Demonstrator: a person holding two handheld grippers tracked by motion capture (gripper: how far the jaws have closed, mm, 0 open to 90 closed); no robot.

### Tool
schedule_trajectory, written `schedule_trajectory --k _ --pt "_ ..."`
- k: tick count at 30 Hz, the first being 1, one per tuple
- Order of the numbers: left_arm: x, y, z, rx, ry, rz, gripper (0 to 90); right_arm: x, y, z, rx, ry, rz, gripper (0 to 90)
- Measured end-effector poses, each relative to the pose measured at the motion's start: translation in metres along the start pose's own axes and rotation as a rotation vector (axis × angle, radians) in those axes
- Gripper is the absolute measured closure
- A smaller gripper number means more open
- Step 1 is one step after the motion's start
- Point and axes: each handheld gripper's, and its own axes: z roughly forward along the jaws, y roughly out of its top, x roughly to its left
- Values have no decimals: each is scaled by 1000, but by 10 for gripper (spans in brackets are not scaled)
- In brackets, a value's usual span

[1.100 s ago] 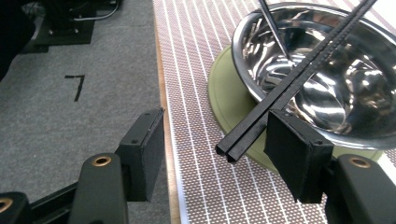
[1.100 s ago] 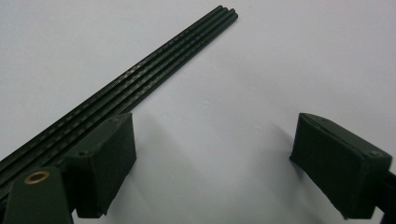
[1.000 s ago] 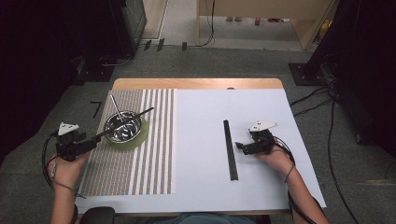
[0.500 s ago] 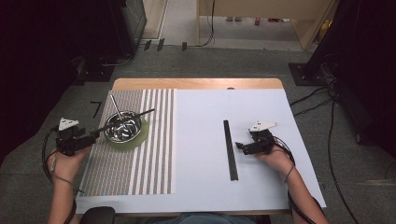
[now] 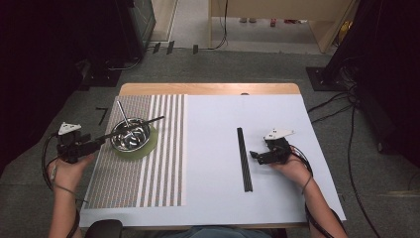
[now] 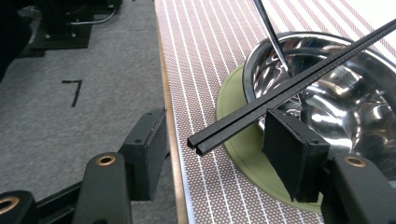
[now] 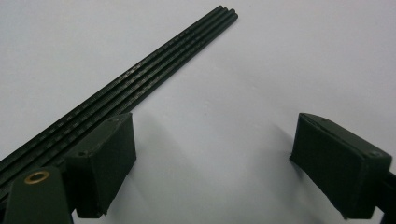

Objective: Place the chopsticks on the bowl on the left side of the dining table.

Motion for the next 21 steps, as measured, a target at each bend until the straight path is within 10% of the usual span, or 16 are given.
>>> schedule_trajectory --k 9,21 --pt "-19 19 -6 -11 -36 35 422 0 0 0 0 3 -1 134" --pt "-32 35 7 10 -96 -19 410 0 0 0 1 2 -1 134"
